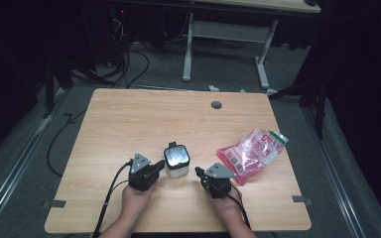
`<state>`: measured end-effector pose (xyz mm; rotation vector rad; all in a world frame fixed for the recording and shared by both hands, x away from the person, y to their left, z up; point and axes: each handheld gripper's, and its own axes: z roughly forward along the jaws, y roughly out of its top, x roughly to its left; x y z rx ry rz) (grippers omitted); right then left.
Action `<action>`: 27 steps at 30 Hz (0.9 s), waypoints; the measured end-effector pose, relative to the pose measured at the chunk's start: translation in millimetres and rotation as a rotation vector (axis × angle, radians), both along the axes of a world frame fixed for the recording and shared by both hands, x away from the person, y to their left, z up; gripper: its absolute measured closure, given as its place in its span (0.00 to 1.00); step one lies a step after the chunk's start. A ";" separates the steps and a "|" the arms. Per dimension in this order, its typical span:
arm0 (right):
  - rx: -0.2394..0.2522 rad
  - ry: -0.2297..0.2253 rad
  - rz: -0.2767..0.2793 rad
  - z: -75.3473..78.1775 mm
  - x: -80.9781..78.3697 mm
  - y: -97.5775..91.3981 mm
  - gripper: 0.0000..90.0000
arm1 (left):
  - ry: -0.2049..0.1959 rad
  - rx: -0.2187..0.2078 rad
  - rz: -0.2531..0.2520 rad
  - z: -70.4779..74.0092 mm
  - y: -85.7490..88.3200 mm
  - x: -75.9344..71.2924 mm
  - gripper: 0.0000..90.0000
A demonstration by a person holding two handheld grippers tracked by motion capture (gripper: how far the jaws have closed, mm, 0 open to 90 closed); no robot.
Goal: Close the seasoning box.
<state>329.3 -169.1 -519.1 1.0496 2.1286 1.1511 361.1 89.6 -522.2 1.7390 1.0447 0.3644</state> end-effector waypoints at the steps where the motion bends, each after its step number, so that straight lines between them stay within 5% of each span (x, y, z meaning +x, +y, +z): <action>1: 0.001 0.004 -0.005 0.1 0.6 0.0 1.00 | -0.001 0.000 0.000 0.3 -0.6 1.0 1.00; 27: 0.026 0.002 -0.036 3.8 16.4 9.6 1.00 | -0.007 -0.001 -0.015 4.7 -12.8 21.4 1.00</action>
